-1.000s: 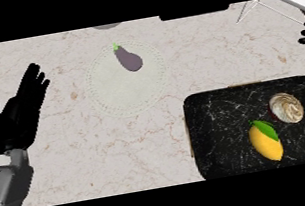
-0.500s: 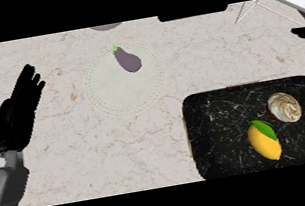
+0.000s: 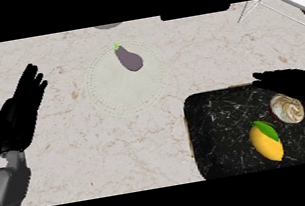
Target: Pick the lemon from the tray and place it in the tiered shelf
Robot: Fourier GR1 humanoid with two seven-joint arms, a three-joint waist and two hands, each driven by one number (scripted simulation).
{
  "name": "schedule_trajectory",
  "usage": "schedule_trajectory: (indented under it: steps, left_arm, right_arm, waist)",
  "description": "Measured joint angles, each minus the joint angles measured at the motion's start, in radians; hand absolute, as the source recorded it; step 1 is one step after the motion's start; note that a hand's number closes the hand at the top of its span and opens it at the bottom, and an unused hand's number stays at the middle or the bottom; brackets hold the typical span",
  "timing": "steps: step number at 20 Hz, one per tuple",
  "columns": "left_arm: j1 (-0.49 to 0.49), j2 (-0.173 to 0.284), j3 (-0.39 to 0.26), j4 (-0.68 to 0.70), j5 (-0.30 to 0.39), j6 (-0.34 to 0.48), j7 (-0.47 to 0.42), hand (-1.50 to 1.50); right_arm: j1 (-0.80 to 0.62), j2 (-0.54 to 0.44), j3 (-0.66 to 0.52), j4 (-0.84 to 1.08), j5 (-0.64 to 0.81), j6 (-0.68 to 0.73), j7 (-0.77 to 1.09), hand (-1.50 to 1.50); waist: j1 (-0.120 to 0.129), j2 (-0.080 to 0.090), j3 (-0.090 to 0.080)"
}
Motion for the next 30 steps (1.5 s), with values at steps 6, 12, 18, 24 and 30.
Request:
schedule_trajectory:
  steps: [6, 12, 18, 24, 30]
  left_arm:
    - [-0.020, -0.011, 0.021, 0.016, -0.013, -0.014, 0.004, 0.00]
    - [-0.028, -0.042, 0.034, 0.038, -0.044, -0.022, -0.003, 0.00]
    - [0.002, -0.063, 0.048, 0.006, -0.068, -0.046, 0.006, 0.00]
    - [-0.012, -0.091, 0.055, -0.019, -0.105, -0.041, 0.044, 0.00]
    - [-0.014, -0.100, 0.094, -0.005, -0.112, -0.075, 0.040, 0.00]
  right_arm:
    - [0.049, 0.022, 0.081, -0.032, 0.199, 0.003, 0.048, -1.50]
    - [0.092, 0.050, 0.103, -0.056, 0.340, 0.028, 0.057, -1.50]
    - [0.152, 0.100, 0.104, -0.047, 0.460, 0.031, 0.013, -1.50]
    - [0.200, 0.157, 0.117, 0.001, 0.580, 0.002, -0.051, -1.50]
    - [0.225, 0.218, 0.114, 0.058, 0.662, -0.033, -0.119, -1.50]
  waist:
    - [0.002, 0.002, 0.000]
    - [0.002, 0.002, 0.000]
    - [0.002, 0.002, 0.000]
    - [0.003, 0.002, 0.001]
    - [0.003, 0.002, 0.001]
